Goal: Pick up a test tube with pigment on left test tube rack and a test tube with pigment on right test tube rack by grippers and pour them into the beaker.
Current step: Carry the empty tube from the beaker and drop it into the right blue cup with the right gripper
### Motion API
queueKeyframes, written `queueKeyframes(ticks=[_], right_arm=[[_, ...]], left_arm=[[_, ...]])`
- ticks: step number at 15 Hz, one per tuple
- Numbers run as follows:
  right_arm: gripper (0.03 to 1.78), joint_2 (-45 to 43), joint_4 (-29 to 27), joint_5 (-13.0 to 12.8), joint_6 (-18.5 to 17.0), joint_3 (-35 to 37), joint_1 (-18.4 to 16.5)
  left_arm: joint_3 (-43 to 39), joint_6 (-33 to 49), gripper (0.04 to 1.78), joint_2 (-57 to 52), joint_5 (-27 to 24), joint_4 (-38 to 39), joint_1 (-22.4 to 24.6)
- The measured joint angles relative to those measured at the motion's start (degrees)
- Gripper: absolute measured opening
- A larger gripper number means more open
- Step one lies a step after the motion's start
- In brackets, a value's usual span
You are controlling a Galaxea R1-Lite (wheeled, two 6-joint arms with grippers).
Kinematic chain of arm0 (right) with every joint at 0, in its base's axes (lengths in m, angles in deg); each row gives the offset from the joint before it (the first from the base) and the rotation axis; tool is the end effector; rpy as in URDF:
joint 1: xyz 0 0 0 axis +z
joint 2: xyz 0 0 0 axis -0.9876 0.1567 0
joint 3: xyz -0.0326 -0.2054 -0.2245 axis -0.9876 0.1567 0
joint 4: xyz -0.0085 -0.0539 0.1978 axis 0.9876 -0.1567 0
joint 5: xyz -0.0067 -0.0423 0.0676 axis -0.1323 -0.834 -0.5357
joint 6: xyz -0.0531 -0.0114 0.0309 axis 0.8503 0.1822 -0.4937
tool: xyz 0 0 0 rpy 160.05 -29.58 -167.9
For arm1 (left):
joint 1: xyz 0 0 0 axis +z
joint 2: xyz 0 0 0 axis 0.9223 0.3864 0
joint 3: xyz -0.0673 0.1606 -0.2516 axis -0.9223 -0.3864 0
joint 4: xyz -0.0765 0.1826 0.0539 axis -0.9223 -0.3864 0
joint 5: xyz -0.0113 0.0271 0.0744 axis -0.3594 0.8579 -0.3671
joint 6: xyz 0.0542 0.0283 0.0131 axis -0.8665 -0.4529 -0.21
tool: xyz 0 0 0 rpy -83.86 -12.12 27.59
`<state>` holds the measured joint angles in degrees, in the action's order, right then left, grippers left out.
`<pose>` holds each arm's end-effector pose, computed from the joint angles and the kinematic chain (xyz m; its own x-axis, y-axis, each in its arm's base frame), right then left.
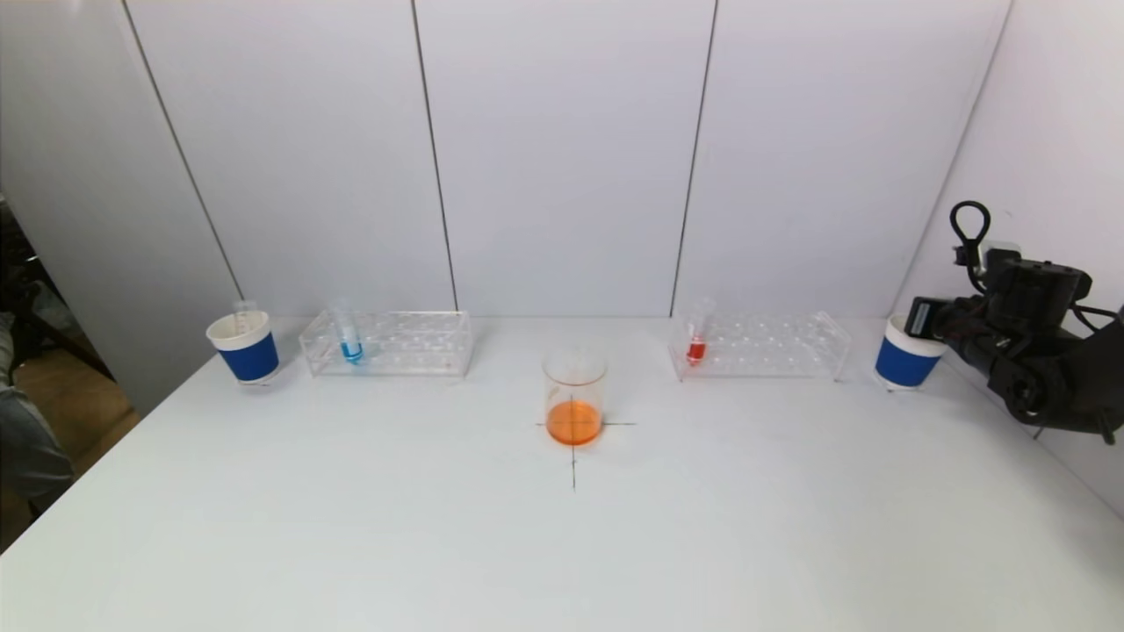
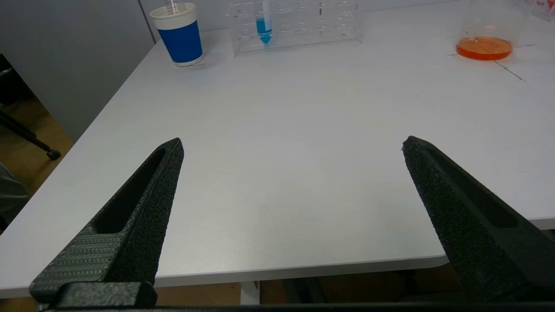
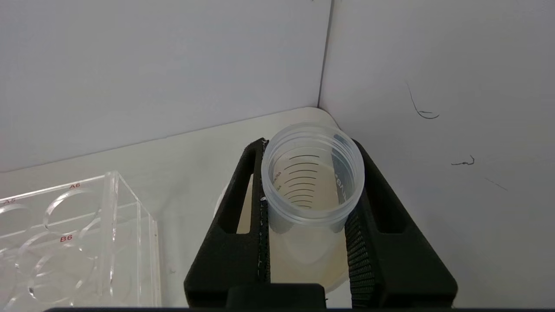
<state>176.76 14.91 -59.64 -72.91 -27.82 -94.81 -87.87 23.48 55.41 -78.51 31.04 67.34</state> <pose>0.4676 -0.1213 0.0658 0.9242 -0.3248 -0.2008 0.3312 0.9436 -0.0022 0.0274 -0.0016 0.0739 0.9996 -0.0259 -0.0123 0.0268 0.9963 0.0818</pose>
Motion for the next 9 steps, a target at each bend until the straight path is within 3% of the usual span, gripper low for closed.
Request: queueKeyframes(ticks=[9], right_arm=[[0.55,0.00,0.05,-0.02,-0.39,0.11,0.02]], left_arm=[[0.00,-0.02,1.76,0.00,0.00,-0.02,-0.02]])
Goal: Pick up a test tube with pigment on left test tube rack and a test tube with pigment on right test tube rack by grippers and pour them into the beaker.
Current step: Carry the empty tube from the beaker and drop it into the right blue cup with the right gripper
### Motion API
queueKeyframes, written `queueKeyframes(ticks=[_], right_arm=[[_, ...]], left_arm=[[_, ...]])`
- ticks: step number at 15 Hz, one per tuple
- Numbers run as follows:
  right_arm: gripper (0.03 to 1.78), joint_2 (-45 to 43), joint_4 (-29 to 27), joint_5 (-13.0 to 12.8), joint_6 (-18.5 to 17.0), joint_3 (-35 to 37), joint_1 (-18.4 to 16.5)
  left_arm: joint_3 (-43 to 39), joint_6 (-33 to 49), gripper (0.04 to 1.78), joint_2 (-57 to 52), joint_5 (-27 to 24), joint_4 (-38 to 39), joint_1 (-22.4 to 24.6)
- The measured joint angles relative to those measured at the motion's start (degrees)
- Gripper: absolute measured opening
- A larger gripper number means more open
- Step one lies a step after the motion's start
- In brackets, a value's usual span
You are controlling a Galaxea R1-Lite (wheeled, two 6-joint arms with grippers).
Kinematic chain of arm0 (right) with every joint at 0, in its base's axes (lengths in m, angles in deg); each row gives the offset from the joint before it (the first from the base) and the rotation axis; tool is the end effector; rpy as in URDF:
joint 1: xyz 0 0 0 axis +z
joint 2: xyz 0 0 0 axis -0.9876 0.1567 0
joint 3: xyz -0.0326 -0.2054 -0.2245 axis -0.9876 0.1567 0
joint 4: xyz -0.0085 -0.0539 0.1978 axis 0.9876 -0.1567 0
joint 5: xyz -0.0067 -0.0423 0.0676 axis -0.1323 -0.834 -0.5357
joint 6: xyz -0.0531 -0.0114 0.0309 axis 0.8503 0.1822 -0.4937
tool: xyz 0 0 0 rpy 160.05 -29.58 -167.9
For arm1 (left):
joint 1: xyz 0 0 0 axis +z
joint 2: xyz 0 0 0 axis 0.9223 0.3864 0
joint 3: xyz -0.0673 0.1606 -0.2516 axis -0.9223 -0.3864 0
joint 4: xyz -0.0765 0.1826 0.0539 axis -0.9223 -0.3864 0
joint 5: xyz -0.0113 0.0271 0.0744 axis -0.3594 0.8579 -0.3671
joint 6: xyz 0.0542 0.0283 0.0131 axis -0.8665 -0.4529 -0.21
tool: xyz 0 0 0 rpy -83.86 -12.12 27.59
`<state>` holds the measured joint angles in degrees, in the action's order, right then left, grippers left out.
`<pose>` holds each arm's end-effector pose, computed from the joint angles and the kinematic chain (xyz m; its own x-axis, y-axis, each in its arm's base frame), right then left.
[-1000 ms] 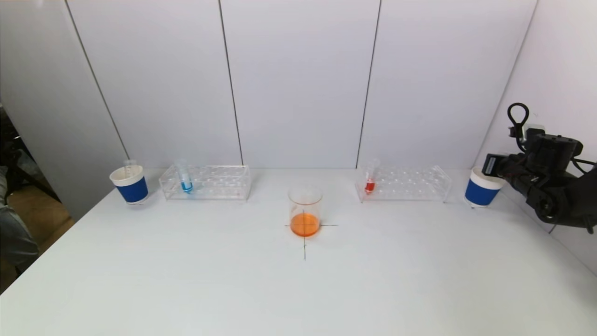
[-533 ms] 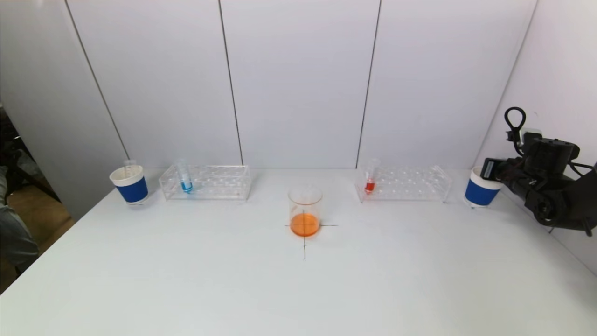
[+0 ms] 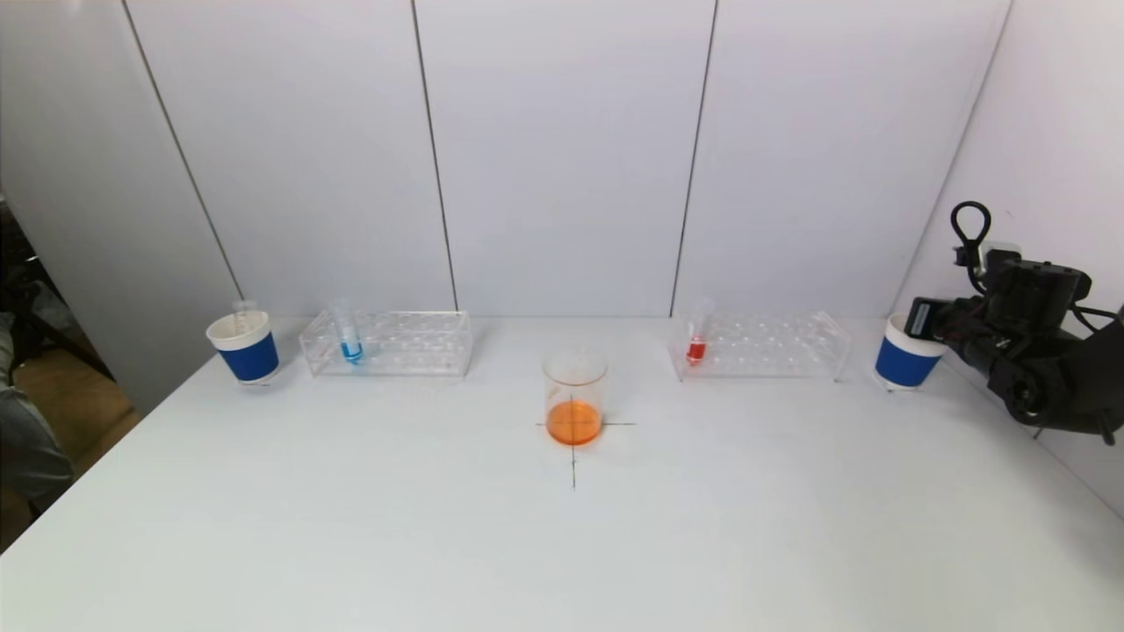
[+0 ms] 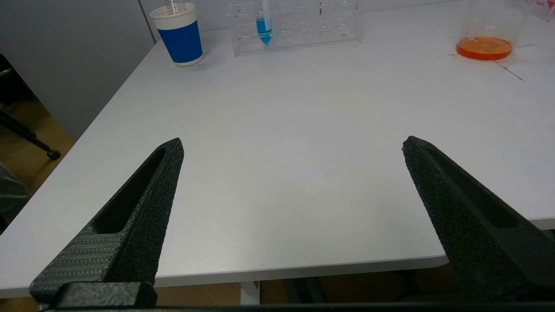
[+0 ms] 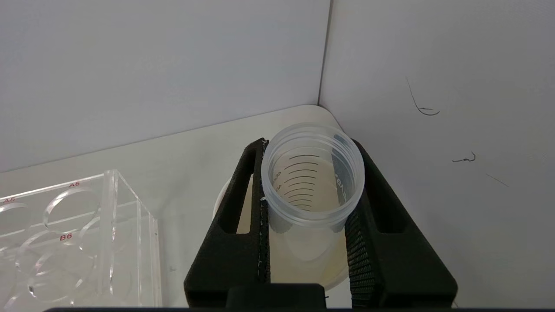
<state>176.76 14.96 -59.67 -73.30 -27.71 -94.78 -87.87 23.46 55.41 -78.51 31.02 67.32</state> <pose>0.4674 -0.1210 0.0654 0.9240 -0.3248 -0.2018 0.3325 0.9431 0.0043 0.0274 -0.0016 0.0739 0.9996 -0.0263 -0.0127 0.0272 0.9962 0.0822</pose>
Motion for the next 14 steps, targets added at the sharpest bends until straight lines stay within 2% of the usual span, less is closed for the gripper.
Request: queueKeyframes(ticks=[3,5,7,11,14], right_arm=[[0.57,0.00,0.00,0.02,0.28,0.02,0.00],[0.68,-0.02,0.00,0.00,0.39,0.20,-0.02],[0.90,-0.11,-0.02,0.00,0.39,0.44,-0.02],[1.50,-0.44,0.00,0.02,0.22,0.96,-0.02],[1.74,-1.66,0.01,0.02,0.72,1.76,0.11]], left_arm=[[0.00,0.00,1.76,0.00,-0.01,0.00,0.00],[0.00,0.02,1.76,0.00,-0.01,0.00,0.02],[0.00,0.00,1.76,0.00,0.00,0.00,0.02],[0.00,0.00,1.76,0.00,0.00,0.00,0.02],[0.00,0.00,1.76,0.00,-0.01,0.00,0.00]])
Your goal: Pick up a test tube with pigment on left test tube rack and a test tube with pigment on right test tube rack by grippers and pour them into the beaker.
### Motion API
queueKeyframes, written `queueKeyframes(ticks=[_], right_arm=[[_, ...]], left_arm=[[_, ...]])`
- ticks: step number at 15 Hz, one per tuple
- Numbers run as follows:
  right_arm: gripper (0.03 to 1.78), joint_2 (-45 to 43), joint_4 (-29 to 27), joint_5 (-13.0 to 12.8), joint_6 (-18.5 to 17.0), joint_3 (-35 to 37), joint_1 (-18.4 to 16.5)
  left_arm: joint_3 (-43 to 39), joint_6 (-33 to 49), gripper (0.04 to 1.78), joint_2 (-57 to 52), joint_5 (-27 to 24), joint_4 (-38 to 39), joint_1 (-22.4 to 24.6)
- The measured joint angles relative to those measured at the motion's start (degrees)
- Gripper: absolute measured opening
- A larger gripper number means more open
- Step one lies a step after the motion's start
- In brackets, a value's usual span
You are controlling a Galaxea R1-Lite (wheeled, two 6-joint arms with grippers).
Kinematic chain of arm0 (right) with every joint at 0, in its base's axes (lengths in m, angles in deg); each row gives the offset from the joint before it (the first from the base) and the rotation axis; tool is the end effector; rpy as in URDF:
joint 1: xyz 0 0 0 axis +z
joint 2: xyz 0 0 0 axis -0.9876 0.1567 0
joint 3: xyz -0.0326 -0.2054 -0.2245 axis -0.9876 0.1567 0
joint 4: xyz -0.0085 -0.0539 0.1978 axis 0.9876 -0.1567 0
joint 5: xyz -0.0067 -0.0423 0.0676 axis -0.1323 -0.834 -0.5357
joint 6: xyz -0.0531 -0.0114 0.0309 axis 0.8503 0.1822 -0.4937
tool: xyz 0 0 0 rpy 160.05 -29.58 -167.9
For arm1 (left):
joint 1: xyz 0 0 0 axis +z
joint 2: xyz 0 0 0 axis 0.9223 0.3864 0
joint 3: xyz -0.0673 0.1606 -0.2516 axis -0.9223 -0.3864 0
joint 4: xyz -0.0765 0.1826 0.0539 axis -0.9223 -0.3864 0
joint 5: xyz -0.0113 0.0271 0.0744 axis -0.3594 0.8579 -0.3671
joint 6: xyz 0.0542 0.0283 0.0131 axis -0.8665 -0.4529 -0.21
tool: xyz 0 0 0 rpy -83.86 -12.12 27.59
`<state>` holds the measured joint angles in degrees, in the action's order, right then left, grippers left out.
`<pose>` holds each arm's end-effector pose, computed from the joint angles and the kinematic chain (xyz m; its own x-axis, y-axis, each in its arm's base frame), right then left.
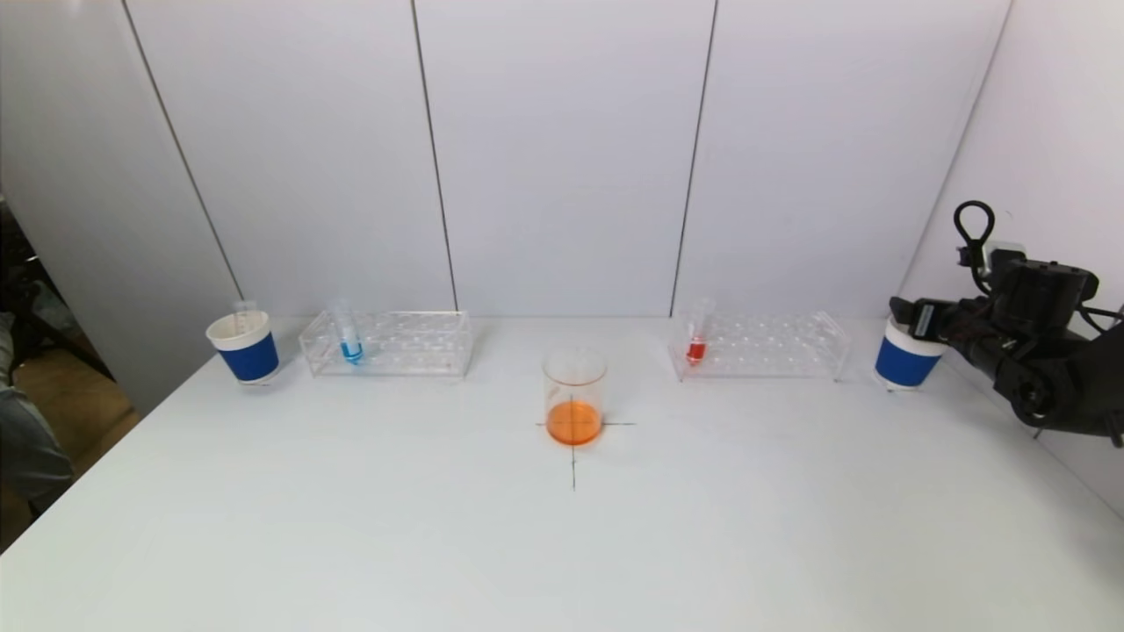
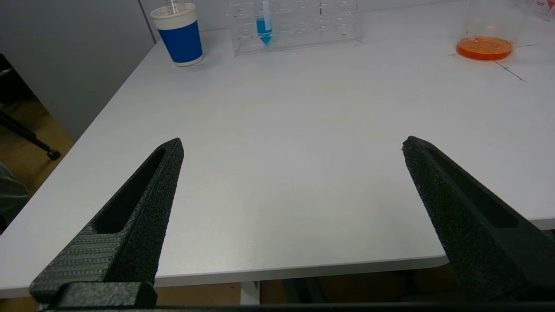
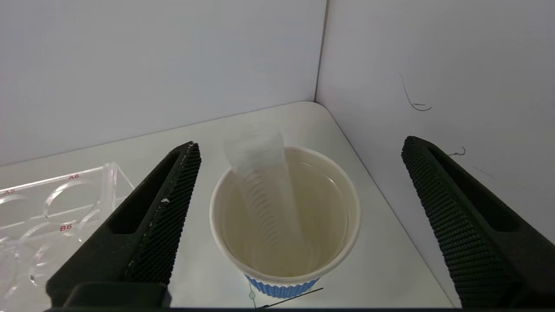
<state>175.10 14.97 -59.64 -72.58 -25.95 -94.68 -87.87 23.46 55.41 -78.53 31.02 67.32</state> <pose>0.4606 -0.1184 0.0705 0.9244 -0.3226 -0.2034 0.3279 0.9447 -0.0081 0.0274 -0.0016 0.0739 0.9996 -0.0266 -0.0127 0.0276 0.9962 0.0822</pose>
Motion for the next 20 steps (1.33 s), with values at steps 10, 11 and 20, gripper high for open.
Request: queueKeyframes(ticks=[10,11,20], right_arm=[[1.78,-24.80,-0.01,-1.62,0.99,23.99,14.68],[1.78,-28.83,0.07,-2.58,0.99,27.82,17.24],[1.78,-64.50,-0.23,-9.16,2.44,54.17,23.71]], left_arm=[[0.00,0.00,1.76,0.00,0.00,0.00,0.02],[0.00,0.02,1.76,0.00,0.00,0.00,0.00],[0.00,0.00,1.76,0.00,0.00,0.02,0.02]])
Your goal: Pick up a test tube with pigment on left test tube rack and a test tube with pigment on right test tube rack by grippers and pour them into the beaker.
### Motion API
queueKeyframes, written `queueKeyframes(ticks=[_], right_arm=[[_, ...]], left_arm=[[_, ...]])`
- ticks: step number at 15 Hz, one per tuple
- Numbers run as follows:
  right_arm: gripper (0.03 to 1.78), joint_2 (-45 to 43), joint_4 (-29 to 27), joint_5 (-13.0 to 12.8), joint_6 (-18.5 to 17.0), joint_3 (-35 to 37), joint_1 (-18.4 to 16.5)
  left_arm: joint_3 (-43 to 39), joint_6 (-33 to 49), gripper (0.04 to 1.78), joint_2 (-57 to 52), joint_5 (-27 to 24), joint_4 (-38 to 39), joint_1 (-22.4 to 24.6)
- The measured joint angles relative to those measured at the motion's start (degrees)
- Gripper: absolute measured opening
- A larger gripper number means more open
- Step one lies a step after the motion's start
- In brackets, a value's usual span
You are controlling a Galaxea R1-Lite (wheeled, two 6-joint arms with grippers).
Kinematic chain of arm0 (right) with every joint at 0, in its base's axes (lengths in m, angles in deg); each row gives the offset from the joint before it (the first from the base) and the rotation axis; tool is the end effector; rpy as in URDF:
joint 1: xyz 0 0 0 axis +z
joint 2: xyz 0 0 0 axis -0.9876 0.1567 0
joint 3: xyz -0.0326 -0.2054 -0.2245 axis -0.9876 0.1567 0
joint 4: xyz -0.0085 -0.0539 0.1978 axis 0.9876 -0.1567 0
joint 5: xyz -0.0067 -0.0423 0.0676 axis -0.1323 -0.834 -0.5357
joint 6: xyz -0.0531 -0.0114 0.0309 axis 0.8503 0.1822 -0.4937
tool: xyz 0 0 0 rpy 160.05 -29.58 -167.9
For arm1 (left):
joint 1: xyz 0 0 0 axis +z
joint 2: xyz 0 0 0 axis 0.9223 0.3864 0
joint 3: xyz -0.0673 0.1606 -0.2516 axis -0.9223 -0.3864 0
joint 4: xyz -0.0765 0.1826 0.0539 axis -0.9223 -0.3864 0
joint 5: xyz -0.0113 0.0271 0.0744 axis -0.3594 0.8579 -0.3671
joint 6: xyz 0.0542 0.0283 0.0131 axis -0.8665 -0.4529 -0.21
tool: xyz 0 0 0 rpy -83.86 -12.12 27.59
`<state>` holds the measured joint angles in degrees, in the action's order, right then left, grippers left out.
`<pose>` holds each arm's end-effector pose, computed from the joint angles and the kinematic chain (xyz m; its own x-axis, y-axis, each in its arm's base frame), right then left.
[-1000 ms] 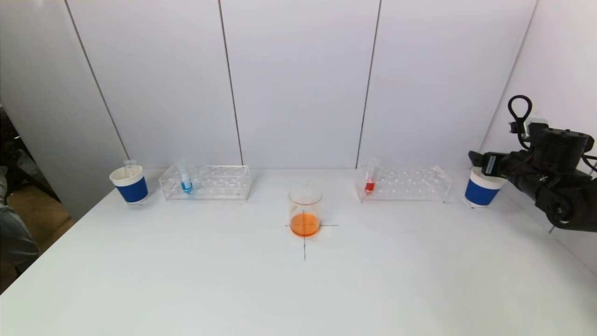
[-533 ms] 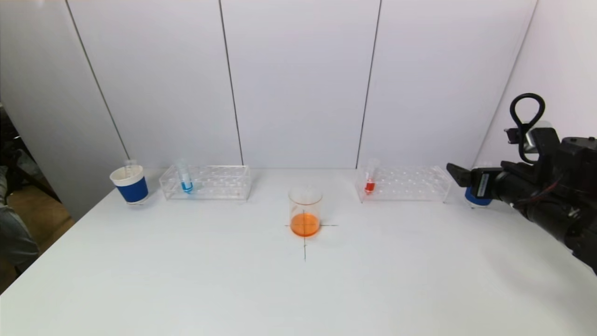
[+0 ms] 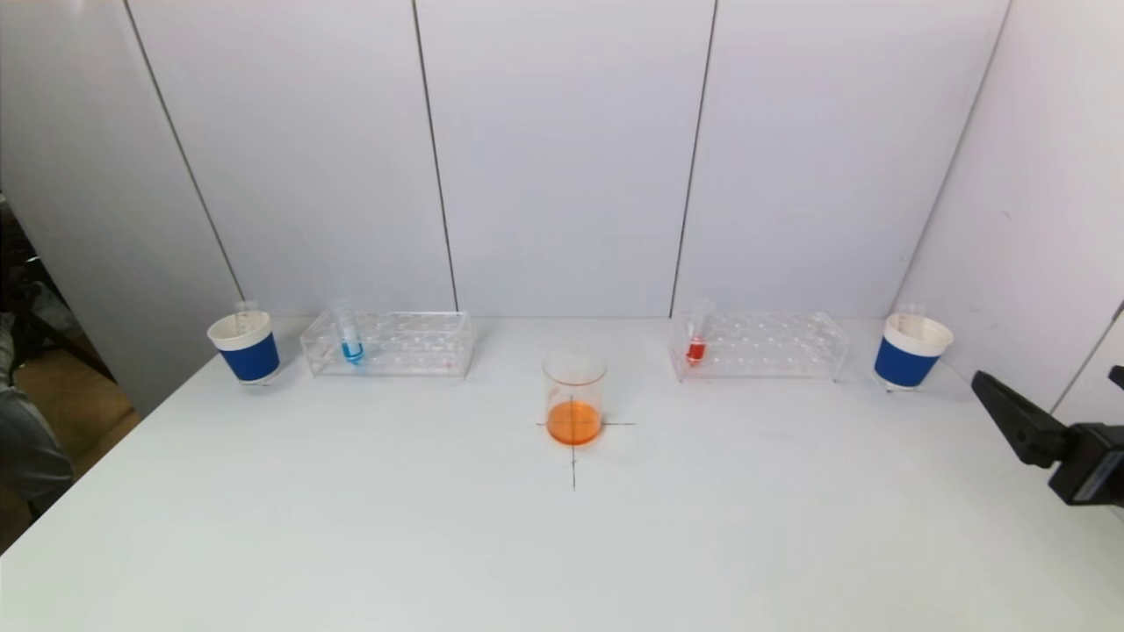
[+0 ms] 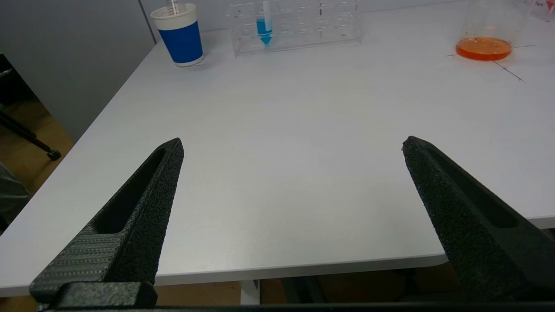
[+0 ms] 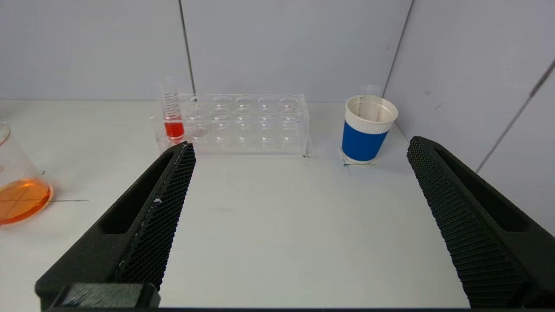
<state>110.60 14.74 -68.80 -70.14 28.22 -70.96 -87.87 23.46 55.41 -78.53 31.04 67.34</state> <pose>0.1748 0.0148 0.1565 0.9964 -0.0796 -0.0285 0.0785 0.9962 -0.0385 0.0274 -0.0016 0.0739 0.9996 -0.0263 -0.0123 0.0272 0.9962 0.0822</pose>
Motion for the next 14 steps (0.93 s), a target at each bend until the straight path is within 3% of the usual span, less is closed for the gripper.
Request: queueKeyframes(ticks=[3,7,10,14], right_arm=[[1.78,-12.73,-7.41,0.04,0.01,3.25,-0.05],[1.78,-30.40,-24.11,0.12,0.20,4.18,-0.13],[1.78,-43.00,-35.05,1.38,0.72,4.95,-5.42],[1.78,-54.55,-39.61,4.39,0.69,7.16,-9.73]], left_arm=[[0.00,0.00,1.76,0.00,0.00,-0.02,0.00],[0.00,-0.01,1.76,0.00,0.00,0.00,-0.02],[0.00,0.00,1.76,0.00,0.00,-0.02,0.00],[0.00,0.00,1.76,0.00,0.00,-0.02,-0.02]])
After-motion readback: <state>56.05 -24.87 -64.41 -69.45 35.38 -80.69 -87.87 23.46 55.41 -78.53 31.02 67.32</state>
